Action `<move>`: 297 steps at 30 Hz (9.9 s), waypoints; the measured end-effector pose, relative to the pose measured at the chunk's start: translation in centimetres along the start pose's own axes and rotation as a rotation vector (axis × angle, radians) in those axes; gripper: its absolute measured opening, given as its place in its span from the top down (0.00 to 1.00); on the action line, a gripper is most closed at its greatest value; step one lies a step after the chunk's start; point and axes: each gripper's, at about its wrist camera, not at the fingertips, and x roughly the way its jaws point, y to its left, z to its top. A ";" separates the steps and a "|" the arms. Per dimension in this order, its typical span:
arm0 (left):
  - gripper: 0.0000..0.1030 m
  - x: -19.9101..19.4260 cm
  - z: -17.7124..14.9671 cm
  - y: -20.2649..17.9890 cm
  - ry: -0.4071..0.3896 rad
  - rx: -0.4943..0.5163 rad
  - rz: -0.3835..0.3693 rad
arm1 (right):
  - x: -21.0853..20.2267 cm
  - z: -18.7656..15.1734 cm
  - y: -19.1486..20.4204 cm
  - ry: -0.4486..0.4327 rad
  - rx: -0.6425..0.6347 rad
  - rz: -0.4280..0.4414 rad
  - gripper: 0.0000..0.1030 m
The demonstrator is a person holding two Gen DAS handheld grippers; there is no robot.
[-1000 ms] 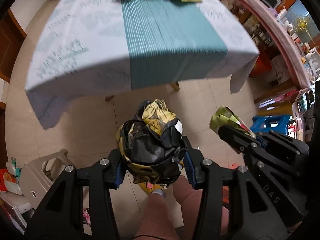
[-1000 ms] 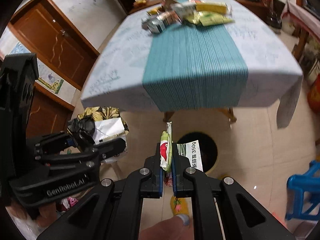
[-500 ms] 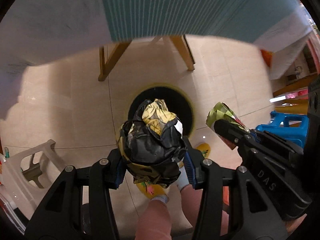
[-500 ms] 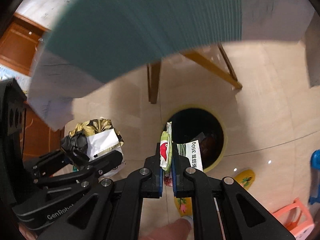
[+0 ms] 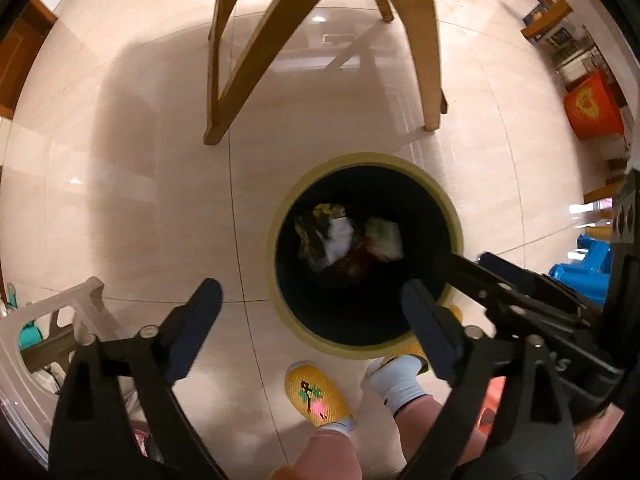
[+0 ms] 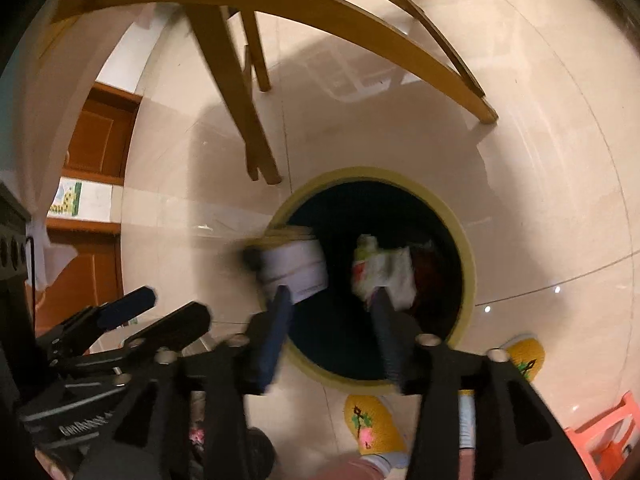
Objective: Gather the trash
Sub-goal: 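Carry both wrappers over the bin and open both tools, then raise both tools back toward the table, then grasp the red-white toothpaste box with the left tool while the right tool grasps the yellow-green bag, then carry the toothpaste box and yellow-green bag toward the bin, then open both tools over the bin to drop the box and bag, then raise both tools back toward the table, then grasp the green-tan milk carton with the left tool while the right tool grasps the white-green tube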
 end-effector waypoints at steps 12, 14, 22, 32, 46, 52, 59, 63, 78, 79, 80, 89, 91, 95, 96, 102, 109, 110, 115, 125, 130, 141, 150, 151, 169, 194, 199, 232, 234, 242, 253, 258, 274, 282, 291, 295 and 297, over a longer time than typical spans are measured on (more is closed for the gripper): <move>0.10 -3.7 -0.8 0.6 -0.026 -0.010 0.019 | -2.3 0.3 0.0 -0.031 -0.009 0.007 0.29; 0.10 -5.5 -0.9 0.4 -0.034 -0.010 0.014 | -3.5 0.3 0.3 -0.039 -0.009 -0.001 0.28; 0.10 -15.0 -1.5 -0.8 -0.078 0.033 0.010 | -11.9 0.2 3.2 -0.081 -0.030 -0.029 0.25; 0.10 -31.1 -2.6 -2.2 -0.205 0.090 -0.025 | -26.6 -1.4 9.3 -0.167 -0.059 -0.022 0.24; 0.10 -50.0 -3.7 -2.9 -0.509 0.171 -0.071 | -45.8 -3.8 18.1 -0.392 -0.156 -0.044 0.23; 0.10 -54.3 -3.2 -2.4 -0.586 0.179 -0.081 | -50.6 -3.9 21.7 -0.479 -0.199 -0.075 0.23; 0.10 -56.3 -1.4 -1.6 -0.622 0.182 -0.067 | -52.3 -2.4 24.5 -0.543 -0.239 -0.085 0.23; 0.10 -56.1 0.6 -1.4 -0.620 0.154 -0.047 | -51.9 -0.5 24.9 -0.543 -0.247 -0.078 0.23; 0.15 -47.9 18.0 -5.9 -0.492 0.135 0.034 | -45.1 17.9 19.4 -0.395 -0.184 0.005 0.29; 0.17 -47.3 19.0 -6.3 -0.482 0.134 0.040 | -44.2 19.5 18.7 -0.370 -0.177 0.007 0.30; 0.18 -46.2 21.1 -6.8 -0.463 0.131 0.050 | -43.3 21.0 18.1 -0.343 -0.170 0.014 0.30; 0.28 -39.7 32.4 -9.4 -0.372 0.135 0.110 | -34.7 32.5 11.7 -0.167 -0.014 0.185 0.32; 0.33 -38.3 33.8 -10.0 -0.349 0.156 0.120 | -32.9 34.5 10.9 -0.139 0.018 0.216 0.32; 0.38 -35.6 36.0 -10.7 -0.295 0.184 0.144 | -30.1 37.6 10.2 -0.097 0.047 0.250 0.32; 0.41 -35.2 36.3 -10.7 -0.288 0.186 0.144 | -29.4 38.4 10.0 -0.092 0.057 0.264 0.34; 0.55 -33.0 38.1 -11.0 -0.228 0.189 0.125 | -28.4 40.7 10.0 -0.112 0.099 0.317 0.42; 0.75 -32.1 38.1 -11.7 -0.200 0.165 0.122 | -27.4 42.6 10.0 -0.095 0.060 0.255 0.82; 0.81 -32.3 37.9 -11.7 -0.208 0.159 0.120 | -27.4 42.4 10.0 -0.095 0.052 0.255 0.85; 0.89 -33.8 36.5 -11.3 -0.216 0.117 0.092 | -28.9 42.1 9.5 -0.121 0.028 0.260 0.93; 0.90 -38.5 31.2 -9.0 -0.291 0.073 -0.090 | -32.0 38.1 9.4 -0.171 0.027 0.228 0.95; 0.90 -40.1 29.8 -6.5 -0.309 0.058 -0.223 | -33.2 34.2 9.7 -0.233 0.080 0.211 0.95; 0.90 -46.7 25.2 -2.3 -0.409 0.068 -0.324 | -36.5 24.6 11.2 -0.344 0.134 0.213 0.95; 0.90 -48.6 16.6 -2.1 -0.435 0.187 -0.335 | -38.4 16.6 13.1 -0.372 0.106 0.197 0.95; 0.90 -48.5 15.6 -2.2 -0.433 0.203 -0.333 | -38.3 15.7 13.2 -0.371 0.105 0.193 0.95; 0.90 -39.3 -3.2 -1.3 -0.206 0.402 -0.241 | -30.1 -2.5 12.8 -0.174 0.200 0.095 0.95; 0.90 -9.3 -2.0 -2.7 0.052 0.299 -0.071 | -5.4 -4.8 1.1 0.185 0.205 -0.052 0.95; 0.90 -3.4 -1.2 -4.0 0.093 0.300 -0.056 | 0.1 -2.7 -1.4 0.222 0.180 -0.111 0.95; 0.20 -7.2 0.3 -3.0 -0.001 0.202 0.035 | -4.3 -1.7 -0.8 -0.030 0.142 -0.166 0.44; 0.20 -9.2 -0.2 -3.0 -0.007 0.195 0.026 | -6.1 -2.1 -0.1 -0.041 0.135 -0.166 0.44; 0.20 -20.0 -2.2 -3.5 -0.080 0.209 0.004 | -15.0 -3.5 3.4 -0.104 0.139 -0.123 0.44; 0.19 -35.0 -1.7 -3.6 -0.200 0.178 -0.034 | -30.1 -3.4 9.2 -0.218 0.085 -0.072 0.43; 0.18 -42.3 -0.8 -3.1 -0.287 0.149 -0.029 | -35.7 -2.4 12.4 -0.271 0.036 -0.046 0.43; 0.18 -52.8 4.1 -1.8 -0.473 0.012 0.082 | -45.8 4.0 19.7 -0.412 -0.186 0.052 0.41; 0.18 -51.6 7.4 0.3 -0.440 0.001 0.118 | -43.9 7.9 20.0 -0.397 -0.209 0.074 0.40; 0.18 -46.2 17.1 1.8 -0.358 0.166 0.068 | -38.7 13.5 21.0 -0.374 -0.138 0.032 0.40; 0.19 -42.2 22.9 1.9 -0.285 0.280 0.050 | -36.3 16.8 21.7 -0.379 -0.029 -0.006 0.40; 0.19 -40.1 25.4 1.7 -0.248 0.345 0.037 | -35.0 18.4 21.9 -0.372 0.035 -0.012 0.40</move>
